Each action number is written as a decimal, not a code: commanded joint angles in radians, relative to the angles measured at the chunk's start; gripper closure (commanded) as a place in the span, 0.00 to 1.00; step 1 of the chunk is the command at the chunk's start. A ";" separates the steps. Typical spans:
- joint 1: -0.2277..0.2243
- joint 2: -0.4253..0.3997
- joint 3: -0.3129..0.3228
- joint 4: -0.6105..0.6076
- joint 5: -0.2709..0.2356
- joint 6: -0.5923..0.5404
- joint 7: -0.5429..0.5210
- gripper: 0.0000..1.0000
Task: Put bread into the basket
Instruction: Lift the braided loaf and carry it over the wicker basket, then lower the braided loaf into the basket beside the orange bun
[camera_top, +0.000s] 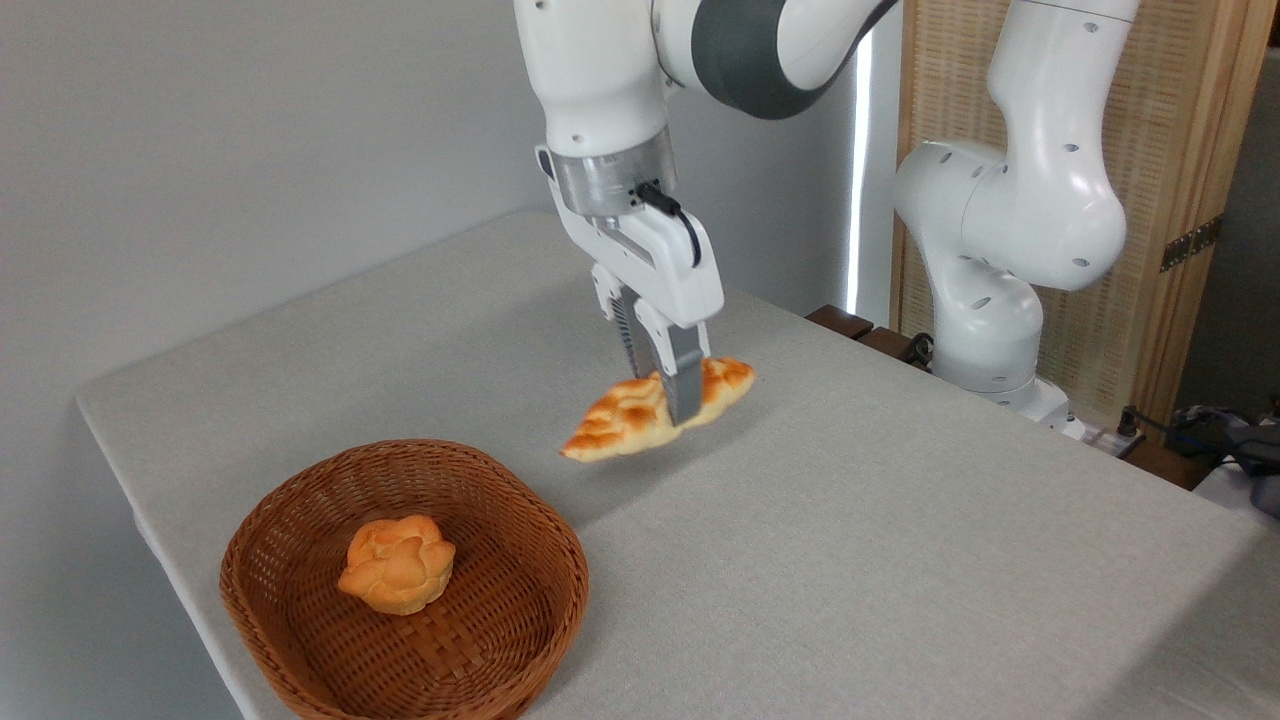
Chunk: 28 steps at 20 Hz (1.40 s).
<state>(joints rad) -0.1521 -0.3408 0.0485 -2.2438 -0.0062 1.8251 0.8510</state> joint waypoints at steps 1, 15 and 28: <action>-0.014 0.054 0.051 0.124 -0.090 -0.026 0.016 0.53; -0.014 0.320 0.125 0.473 -0.193 0.022 0.006 0.51; -0.009 0.571 0.106 0.575 -0.195 0.187 0.016 0.44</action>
<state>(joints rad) -0.1593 0.1910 0.1563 -1.6880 -0.1761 1.9960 0.8519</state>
